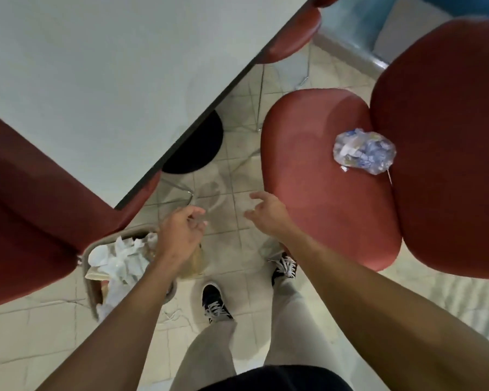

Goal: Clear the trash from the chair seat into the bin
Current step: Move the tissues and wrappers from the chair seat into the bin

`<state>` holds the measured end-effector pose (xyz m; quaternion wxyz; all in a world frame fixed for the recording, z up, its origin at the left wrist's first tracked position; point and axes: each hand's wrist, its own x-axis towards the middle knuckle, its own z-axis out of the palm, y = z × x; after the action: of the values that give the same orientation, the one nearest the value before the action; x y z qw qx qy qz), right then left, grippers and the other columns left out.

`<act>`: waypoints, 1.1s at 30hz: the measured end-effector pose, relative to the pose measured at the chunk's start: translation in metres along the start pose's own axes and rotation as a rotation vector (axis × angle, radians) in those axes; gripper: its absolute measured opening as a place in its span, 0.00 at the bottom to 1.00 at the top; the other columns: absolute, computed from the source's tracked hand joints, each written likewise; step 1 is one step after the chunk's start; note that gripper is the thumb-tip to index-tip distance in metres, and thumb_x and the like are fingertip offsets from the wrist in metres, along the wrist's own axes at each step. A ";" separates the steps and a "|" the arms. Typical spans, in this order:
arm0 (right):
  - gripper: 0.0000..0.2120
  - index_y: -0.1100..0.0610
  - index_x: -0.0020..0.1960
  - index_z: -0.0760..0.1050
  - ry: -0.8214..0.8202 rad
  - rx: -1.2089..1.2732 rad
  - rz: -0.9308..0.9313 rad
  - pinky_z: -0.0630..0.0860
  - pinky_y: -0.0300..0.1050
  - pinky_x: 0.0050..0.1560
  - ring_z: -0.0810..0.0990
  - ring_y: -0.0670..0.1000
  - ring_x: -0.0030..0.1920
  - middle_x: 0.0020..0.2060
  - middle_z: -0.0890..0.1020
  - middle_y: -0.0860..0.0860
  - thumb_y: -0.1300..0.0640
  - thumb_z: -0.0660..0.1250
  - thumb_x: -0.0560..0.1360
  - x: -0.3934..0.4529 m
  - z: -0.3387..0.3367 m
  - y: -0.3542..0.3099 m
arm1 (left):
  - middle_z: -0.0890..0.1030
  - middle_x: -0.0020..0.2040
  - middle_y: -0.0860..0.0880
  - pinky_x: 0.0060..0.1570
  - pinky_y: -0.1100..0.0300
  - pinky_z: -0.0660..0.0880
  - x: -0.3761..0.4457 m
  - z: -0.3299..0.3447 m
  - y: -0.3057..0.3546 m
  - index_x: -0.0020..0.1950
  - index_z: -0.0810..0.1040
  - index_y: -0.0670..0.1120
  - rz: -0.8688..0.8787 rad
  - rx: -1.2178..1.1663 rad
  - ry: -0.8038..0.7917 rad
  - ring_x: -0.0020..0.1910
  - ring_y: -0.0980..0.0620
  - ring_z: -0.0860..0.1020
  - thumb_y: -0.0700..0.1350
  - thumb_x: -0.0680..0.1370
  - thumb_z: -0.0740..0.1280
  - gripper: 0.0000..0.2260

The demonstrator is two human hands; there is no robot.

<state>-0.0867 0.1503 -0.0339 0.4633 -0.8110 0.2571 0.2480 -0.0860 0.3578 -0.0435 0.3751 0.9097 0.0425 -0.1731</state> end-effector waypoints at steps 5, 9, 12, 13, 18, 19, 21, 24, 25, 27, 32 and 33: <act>0.23 0.55 0.67 0.72 0.172 0.046 0.051 0.73 0.39 0.52 0.79 0.50 0.53 0.57 0.80 0.52 0.57 0.70 0.73 0.016 -0.090 0.052 | 0.80 0.49 0.52 0.51 0.57 0.77 0.034 0.056 0.070 0.52 0.80 0.52 0.136 0.037 -0.145 0.44 0.55 0.79 0.43 0.73 0.72 0.09; 0.22 0.55 0.66 0.74 0.239 0.082 0.151 0.73 0.38 0.47 0.78 0.50 0.45 0.49 0.79 0.53 0.56 0.70 0.73 0.035 -0.154 0.100 | 0.79 0.48 0.52 0.47 0.63 0.72 0.060 0.113 0.137 0.51 0.81 0.50 0.172 0.106 -0.200 0.43 0.54 0.77 0.41 0.73 0.72 0.09; 0.21 0.55 0.65 0.75 0.280 0.105 0.215 0.74 0.41 0.53 0.78 0.51 0.47 0.45 0.79 0.52 0.57 0.70 0.73 0.052 -0.196 0.134 | 0.77 0.45 0.53 0.45 0.63 0.71 0.086 0.158 0.179 0.50 0.80 0.54 0.223 0.131 -0.274 0.39 0.56 0.76 0.42 0.72 0.73 0.09; 0.20 0.55 0.64 0.75 0.289 0.118 0.237 0.72 0.39 0.50 0.77 0.51 0.45 0.42 0.78 0.51 0.58 0.70 0.73 0.062 -0.211 0.147 | 0.76 0.45 0.53 0.44 0.63 0.71 0.097 0.177 0.193 0.50 0.80 0.54 0.243 0.147 -0.295 0.38 0.58 0.75 0.43 0.72 0.73 0.09; 0.23 0.51 0.67 0.72 0.321 0.150 0.309 0.73 0.41 0.55 0.80 0.55 0.53 0.44 0.78 0.50 0.56 0.70 0.72 0.106 -0.258 0.188 | 0.77 0.46 0.52 0.51 0.57 0.76 0.148 0.252 0.244 0.54 0.80 0.53 0.274 0.182 -0.324 0.40 0.53 0.77 0.44 0.70 0.74 0.14; 0.25 0.49 0.68 0.71 0.340 0.164 0.320 0.73 0.44 0.58 0.79 0.55 0.56 0.48 0.79 0.50 0.55 0.71 0.72 0.117 -0.265 0.195 | 0.77 0.47 0.52 0.52 0.56 0.76 0.159 0.268 0.251 0.55 0.80 0.53 0.271 0.185 -0.333 0.42 0.52 0.77 0.44 0.70 0.74 0.15; 0.31 0.47 0.71 0.67 0.395 0.203 0.312 0.72 0.48 0.63 0.76 0.56 0.61 0.59 0.78 0.54 0.54 0.72 0.70 0.140 -0.276 0.209 | 0.78 0.52 0.51 0.55 0.54 0.76 0.178 0.295 0.261 0.60 0.77 0.53 0.279 0.184 -0.344 0.47 0.49 0.78 0.44 0.69 0.75 0.20; 0.37 0.46 0.75 0.61 0.436 0.264 0.305 0.68 0.47 0.67 0.72 0.55 0.65 0.64 0.72 0.57 0.55 0.73 0.69 0.172 -0.291 0.225 | 0.78 0.59 0.46 0.60 0.50 0.74 0.210 0.332 0.268 0.66 0.73 0.50 0.309 0.185 -0.375 0.58 0.45 0.76 0.42 0.69 0.74 0.26; 0.39 0.45 0.75 0.59 0.443 0.294 0.315 0.68 0.45 0.67 0.72 0.55 0.66 0.64 0.71 0.57 0.55 0.73 0.69 0.182 -0.295 0.229 | 0.78 0.61 0.47 0.60 0.50 0.73 0.222 0.344 0.269 0.67 0.72 0.52 0.307 0.194 -0.393 0.60 0.46 0.75 0.44 0.68 0.75 0.28; 0.40 0.42 0.76 0.57 0.467 0.356 0.329 0.67 0.44 0.65 0.72 0.54 0.65 0.64 0.71 0.56 0.53 0.73 0.70 0.202 -0.303 0.237 | 0.78 0.61 0.51 0.59 0.51 0.74 0.243 0.364 0.268 0.69 0.68 0.57 0.318 0.192 -0.445 0.60 0.49 0.75 0.51 0.67 0.75 0.33; 0.29 0.40 0.70 0.65 0.468 0.444 0.259 0.73 0.46 0.63 0.78 0.49 0.60 0.58 0.79 0.45 0.48 0.70 0.72 0.237 -0.301 0.241 | 0.68 0.71 0.48 0.66 0.58 0.65 0.258 0.397 0.273 0.75 0.60 0.56 0.282 0.174 -0.549 0.69 0.49 0.66 0.55 0.67 0.75 0.40; 0.25 0.40 0.67 0.69 0.447 0.479 0.259 0.75 0.45 0.61 0.79 0.47 0.58 0.55 0.80 0.43 0.48 0.70 0.72 0.240 -0.299 0.238 | 0.67 0.71 0.48 0.66 0.56 0.67 0.260 0.402 0.274 0.74 0.61 0.56 0.289 0.160 -0.562 0.70 0.49 0.66 0.55 0.65 0.76 0.41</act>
<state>-0.0128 -0.2617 -0.2028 0.5374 -0.6740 0.5040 0.0537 0.1006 -0.1319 -0.2153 0.3202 0.8495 -0.2059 -0.3653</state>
